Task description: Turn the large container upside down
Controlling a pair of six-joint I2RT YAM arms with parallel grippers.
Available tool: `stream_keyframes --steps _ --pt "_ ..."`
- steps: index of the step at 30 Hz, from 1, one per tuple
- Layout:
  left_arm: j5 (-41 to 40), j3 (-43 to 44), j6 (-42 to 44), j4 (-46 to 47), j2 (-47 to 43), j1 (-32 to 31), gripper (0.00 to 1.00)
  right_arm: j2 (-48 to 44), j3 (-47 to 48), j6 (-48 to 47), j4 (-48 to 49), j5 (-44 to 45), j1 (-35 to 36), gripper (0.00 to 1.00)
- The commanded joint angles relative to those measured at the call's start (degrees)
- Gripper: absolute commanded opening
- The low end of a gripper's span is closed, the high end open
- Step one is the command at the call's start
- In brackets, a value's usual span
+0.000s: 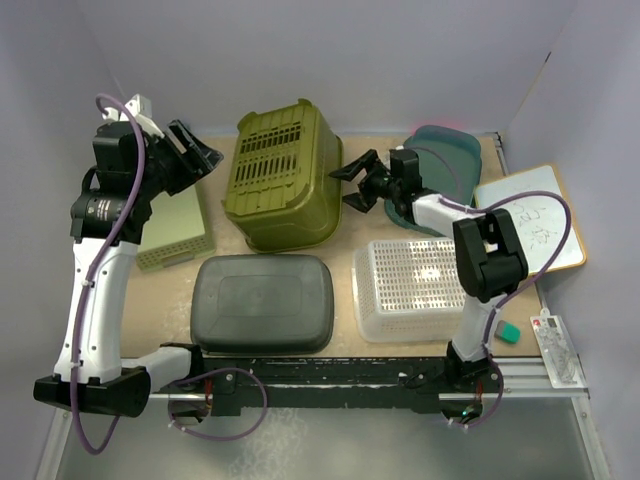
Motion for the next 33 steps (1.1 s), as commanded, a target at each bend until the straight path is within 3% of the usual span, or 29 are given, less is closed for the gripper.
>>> stream_keyframes --steps 1,4,10,16,20,24,28,33 --pt "0.91 -1.10 -0.93 3.22 -1.41 0.38 0.66 -5.65 8.44 -17.45 -22.55 8.63 -0.27 0.92" --pt "0.55 -2.24 -0.62 3.25 -2.02 0.38 0.68 -7.17 11.96 -23.22 -31.36 14.09 -0.27 0.99" --pt "-0.17 -3.57 0.47 2.97 -2.28 0.39 0.69 -7.45 21.16 -33.83 -46.94 23.65 -0.27 1.00" --pt "-3.42 -4.62 2.64 1.82 -3.58 0.38 0.72 -19.10 18.95 -45.75 -45.22 28.01 -0.04 1.00" --pt "-7.50 -9.95 6.89 2.39 -7.53 0.38 0.72 -30.35 10.86 -57.72 -41.30 25.30 0.46 1.00" --pt "-14.29 -20.45 10.11 4.66 -14.35 0.38 0.73 -45.59 -4.93 -65.82 -35.09 27.46 0.52 1.00" --pt "-16.54 -28.48 9.85 7.64 -19.12 0.38 0.73 -59.55 -22.69 -67.58 -26.54 30.97 0.52 1.00" --pt "-16.25 -30.71 7.96 12.73 -22.05 0.38 0.73 -72.55 -34.11 -65.97 -20.82 32.00 0.53 1.00"
